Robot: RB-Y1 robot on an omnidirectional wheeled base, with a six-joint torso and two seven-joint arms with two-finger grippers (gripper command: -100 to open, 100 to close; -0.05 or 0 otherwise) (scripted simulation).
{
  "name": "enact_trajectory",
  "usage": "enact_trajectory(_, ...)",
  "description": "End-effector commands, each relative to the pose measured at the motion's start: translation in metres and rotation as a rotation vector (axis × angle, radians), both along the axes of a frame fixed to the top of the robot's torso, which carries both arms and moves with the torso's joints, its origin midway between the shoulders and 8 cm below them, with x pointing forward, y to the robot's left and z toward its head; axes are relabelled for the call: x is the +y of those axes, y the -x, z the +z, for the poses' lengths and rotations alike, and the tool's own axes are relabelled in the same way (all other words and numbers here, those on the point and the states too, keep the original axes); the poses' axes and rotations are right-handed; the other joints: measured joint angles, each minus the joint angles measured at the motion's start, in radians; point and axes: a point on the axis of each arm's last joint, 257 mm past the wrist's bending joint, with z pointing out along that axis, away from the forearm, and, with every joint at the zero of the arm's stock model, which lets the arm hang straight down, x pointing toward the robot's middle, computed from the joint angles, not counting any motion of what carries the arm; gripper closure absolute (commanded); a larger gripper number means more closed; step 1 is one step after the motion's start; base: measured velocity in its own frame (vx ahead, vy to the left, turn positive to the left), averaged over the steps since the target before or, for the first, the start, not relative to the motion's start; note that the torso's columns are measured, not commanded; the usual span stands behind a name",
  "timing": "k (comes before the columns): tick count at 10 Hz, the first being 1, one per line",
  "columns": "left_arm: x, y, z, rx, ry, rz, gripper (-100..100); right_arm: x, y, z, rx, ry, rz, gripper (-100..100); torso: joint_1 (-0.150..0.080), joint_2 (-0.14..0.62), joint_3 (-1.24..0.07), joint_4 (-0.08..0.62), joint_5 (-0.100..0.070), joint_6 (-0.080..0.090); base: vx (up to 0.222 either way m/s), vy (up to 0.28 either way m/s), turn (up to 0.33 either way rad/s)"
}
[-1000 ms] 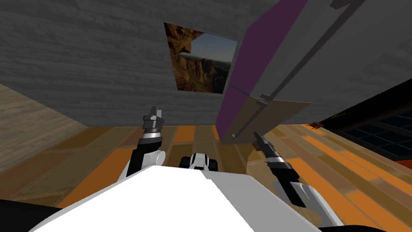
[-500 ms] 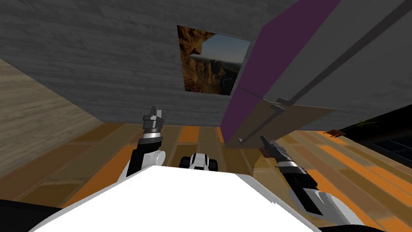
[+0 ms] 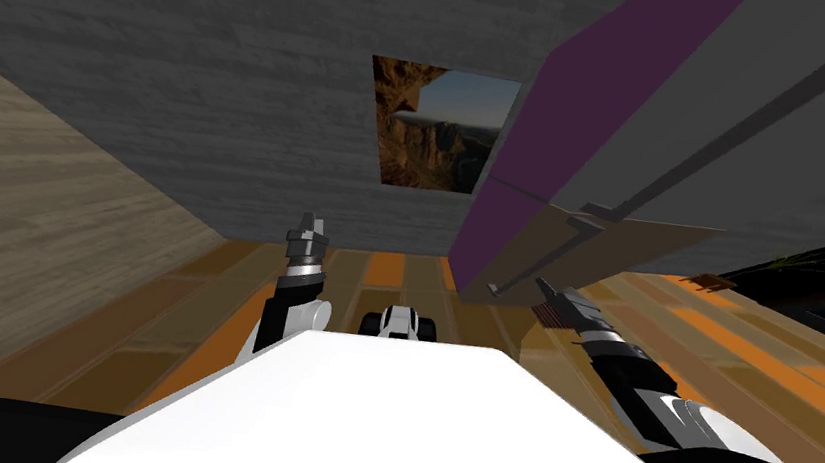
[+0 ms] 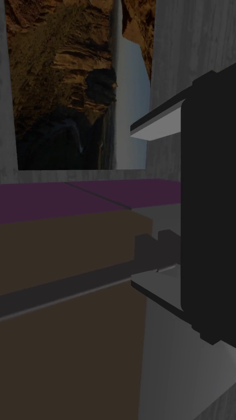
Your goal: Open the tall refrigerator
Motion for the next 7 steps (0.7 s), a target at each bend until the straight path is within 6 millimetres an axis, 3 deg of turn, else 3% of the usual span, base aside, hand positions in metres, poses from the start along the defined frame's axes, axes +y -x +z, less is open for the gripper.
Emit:
enact_trajectory(1,0.000,0.000,0.000,0.000,0.000,0.000,0,-0.032,0.014,0.003,0.051,0.107,-0.059,-100,0.000,0.000,0.000,0.000,0.000,0.000,0.056,0.063,0.065)
enact_trajectory(2,0.000,0.000,0.000,0.000,0.000,0.000,0,-0.052,0.023,0.007,0.077,0.165,-0.098,-100,-0.001,0.001,0.000,0.000,0.000,0.001,0.053,0.058,0.132)
enact_trajectory(3,0.000,0.000,0.000,0.000,0.000,0.000,0,-0.052,0.023,0.006,0.083,0.174,-0.097,-100,-0.001,0.001,0.001,0.000,0.000,0.000,0.043,0.039,0.066)
enact_trajectory(5,0.000,0.000,0.000,0.000,0.000,0.000,0,-0.091,0.044,0.016,0.136,0.290,-0.175,-100,-0.002,0.002,0.001,0.001,-0.001,0.000,0.041,0.037,0.167)
enact_trajectory(6,0.000,0.000,0.000,0.000,0.000,0.000,0,-0.091,0.044,0.015,0.144,0.305,-0.174,-100,0.000,0.001,0.001,0.000,0.000,0.000,0.055,0.034,0.041)
enact_trajectory(7,0.000,0.000,0.000,0.000,0.000,0.000,0,-0.109,0.054,0.021,0.170,0.362,-0.212,-100,0.000,0.000,0.000,0.000,0.000,0.001,0.062,0.031,0.081)
